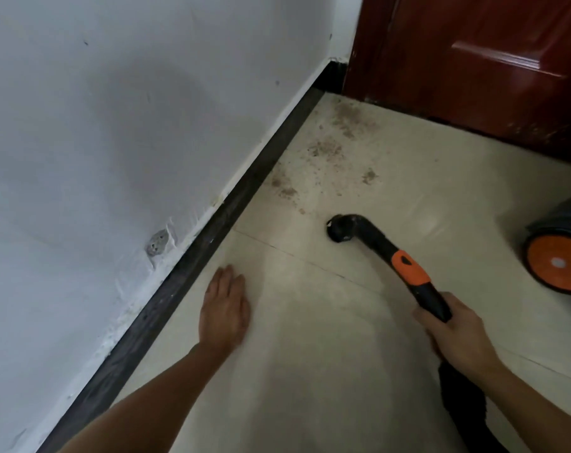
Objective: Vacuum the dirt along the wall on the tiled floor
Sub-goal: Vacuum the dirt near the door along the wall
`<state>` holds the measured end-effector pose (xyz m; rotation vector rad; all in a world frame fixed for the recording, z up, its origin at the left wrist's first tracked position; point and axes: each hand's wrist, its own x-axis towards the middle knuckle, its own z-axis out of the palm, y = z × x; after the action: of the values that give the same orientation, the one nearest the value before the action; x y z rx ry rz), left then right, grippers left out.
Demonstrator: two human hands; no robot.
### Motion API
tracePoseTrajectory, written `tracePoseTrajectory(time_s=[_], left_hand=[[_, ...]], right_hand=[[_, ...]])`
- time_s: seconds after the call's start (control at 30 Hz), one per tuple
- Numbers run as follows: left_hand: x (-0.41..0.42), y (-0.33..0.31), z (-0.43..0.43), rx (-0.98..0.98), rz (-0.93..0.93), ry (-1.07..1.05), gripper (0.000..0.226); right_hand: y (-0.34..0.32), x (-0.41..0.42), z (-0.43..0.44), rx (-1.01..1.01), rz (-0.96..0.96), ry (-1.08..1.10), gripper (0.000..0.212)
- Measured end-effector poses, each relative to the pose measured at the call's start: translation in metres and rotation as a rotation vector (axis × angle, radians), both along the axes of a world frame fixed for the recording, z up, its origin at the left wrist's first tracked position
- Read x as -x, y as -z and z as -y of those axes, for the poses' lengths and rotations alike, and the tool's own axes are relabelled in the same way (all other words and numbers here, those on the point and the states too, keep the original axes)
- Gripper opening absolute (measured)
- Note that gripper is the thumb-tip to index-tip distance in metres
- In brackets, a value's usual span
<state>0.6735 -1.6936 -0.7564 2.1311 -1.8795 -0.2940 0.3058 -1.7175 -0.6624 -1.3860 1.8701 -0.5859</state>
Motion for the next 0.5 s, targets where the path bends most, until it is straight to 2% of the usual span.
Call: tracePoseTrajectory(time_s=[0.13, 0.23, 0.37, 0.5], left_hand=[[0.027, 0.000, 0.056, -0.057, -0.083, -0.133, 0.061], [0.040, 0.005, 0.060, -0.068, -0.003, -0.164, 0.061], [0.043, 0.010, 0.061, -0.058, 0.051, -0.164, 0.057], [0.041, 0.013, 0.062, -0.076, 0.065, -0.162, 0.057]], right_hand=[[-0.002, -0.001, 0.043, 0.034, 0.027, 0.093, 0.012], [0.000, -0.019, 0.048, 0.023, 0.034, 0.023, 0.011], [0.011, -0.036, 0.026, -0.060, -0.145, -0.171, 0.020], [0.011, -0.038, 0.065, -0.003, -0.224, -0.073, 0.029]])
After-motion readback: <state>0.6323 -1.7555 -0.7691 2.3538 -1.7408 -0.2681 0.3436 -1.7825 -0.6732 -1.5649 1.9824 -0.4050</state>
